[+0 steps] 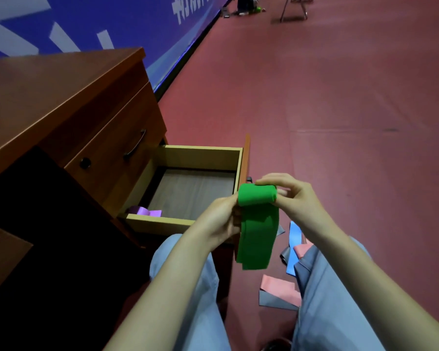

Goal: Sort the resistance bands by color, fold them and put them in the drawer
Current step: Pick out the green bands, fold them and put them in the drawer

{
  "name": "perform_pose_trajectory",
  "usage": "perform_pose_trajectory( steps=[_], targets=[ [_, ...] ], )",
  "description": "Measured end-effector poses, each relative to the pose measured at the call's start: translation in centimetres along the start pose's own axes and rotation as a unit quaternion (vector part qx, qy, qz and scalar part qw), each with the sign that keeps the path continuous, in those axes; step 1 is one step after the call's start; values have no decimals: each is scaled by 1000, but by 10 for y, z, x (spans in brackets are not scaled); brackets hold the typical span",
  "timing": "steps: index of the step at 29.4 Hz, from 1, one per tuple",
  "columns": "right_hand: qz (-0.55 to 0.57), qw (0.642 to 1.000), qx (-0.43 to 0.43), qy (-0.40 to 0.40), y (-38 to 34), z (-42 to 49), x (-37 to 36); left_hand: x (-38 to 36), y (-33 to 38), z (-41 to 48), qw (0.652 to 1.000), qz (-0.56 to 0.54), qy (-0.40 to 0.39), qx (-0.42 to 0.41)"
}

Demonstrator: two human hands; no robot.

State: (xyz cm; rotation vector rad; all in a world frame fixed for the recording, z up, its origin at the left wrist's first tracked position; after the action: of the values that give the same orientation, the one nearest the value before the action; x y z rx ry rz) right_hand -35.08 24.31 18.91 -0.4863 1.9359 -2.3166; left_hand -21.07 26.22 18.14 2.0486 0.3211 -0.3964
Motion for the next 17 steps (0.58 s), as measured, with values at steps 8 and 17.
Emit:
perform_pose_trajectory(
  steps=[8, 17],
  targets=[
    [-26, 999, -30, -24, 1, -13, -23, 20, -6, -22, 996, 43, 0, -75],
    [6, 985, -133, -111, 6, -28, -31, 26, -7, -33, 980, 63, 12, -190]
  ],
)
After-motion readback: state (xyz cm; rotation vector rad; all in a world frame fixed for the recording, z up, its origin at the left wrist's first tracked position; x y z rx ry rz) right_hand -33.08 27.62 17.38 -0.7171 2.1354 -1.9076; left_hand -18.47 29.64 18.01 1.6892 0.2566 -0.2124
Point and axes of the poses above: each hand's wrist, its own z-axis towards the middle knuckle, its own x-axis out of the back of the hand, y = z × x, the point moved 1 cm from there along z, towards the middle knuckle, and after that the axes turned 11 degrees about -z, right-handed, at the moved point
